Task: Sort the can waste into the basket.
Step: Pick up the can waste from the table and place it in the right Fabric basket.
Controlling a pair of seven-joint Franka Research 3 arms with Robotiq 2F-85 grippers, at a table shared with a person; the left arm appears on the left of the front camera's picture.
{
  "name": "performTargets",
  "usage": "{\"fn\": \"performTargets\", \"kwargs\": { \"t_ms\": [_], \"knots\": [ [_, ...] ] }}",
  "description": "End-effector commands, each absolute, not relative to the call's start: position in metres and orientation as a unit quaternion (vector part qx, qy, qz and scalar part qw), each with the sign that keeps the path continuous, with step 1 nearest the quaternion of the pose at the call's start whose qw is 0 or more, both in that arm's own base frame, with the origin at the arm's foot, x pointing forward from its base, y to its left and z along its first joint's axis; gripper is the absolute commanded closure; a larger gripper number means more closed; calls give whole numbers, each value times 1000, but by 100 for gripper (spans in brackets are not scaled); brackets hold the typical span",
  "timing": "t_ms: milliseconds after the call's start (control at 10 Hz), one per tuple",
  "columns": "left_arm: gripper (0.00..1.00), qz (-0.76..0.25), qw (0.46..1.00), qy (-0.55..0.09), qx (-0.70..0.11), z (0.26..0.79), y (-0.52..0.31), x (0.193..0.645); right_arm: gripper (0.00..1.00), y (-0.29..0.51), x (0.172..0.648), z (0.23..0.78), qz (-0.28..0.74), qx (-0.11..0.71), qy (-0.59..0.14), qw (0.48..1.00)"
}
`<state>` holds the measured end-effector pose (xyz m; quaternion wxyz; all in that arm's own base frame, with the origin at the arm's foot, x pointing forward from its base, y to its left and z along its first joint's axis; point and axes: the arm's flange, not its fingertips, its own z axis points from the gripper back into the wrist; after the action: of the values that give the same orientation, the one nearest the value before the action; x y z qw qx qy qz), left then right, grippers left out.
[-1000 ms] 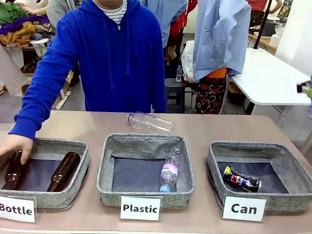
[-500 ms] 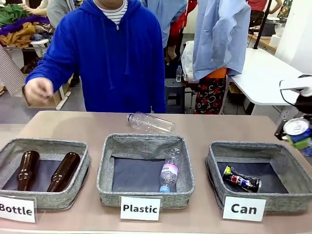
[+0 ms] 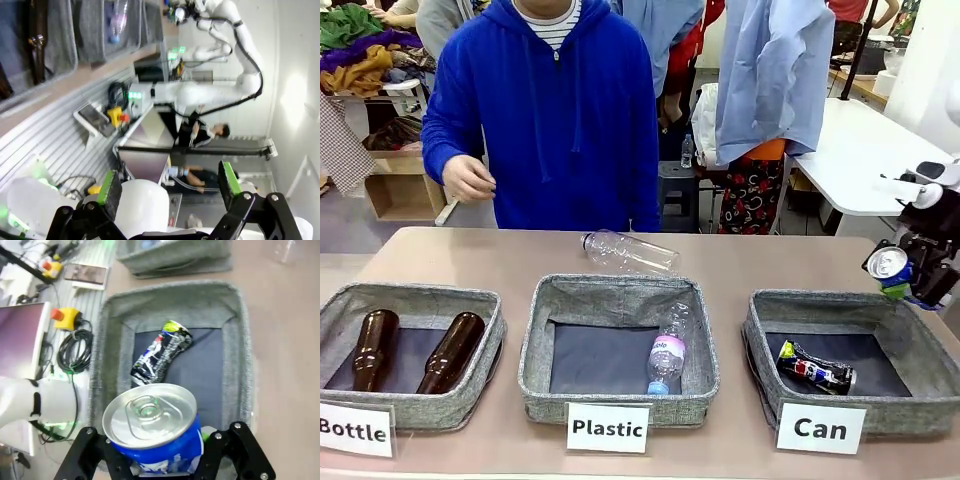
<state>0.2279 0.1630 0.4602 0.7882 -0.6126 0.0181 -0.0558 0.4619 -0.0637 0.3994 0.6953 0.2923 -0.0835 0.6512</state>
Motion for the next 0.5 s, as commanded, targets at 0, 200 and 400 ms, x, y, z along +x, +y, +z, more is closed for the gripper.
{"fn": "performTargets", "kwargs": {
  "t_ms": [0,200,400],
  "knots": [
    [0,-99,803,68,-584,444,129,234,40,-47,452,395,629,286,-88,718],
    [0,-57,816,63,-572,428,115,249,0,-44,455,395,628,307,-71,711],
    [0,-90,799,73,-590,439,118,242,0,-48,460,393,617,318,-67,717]
  ]
}}
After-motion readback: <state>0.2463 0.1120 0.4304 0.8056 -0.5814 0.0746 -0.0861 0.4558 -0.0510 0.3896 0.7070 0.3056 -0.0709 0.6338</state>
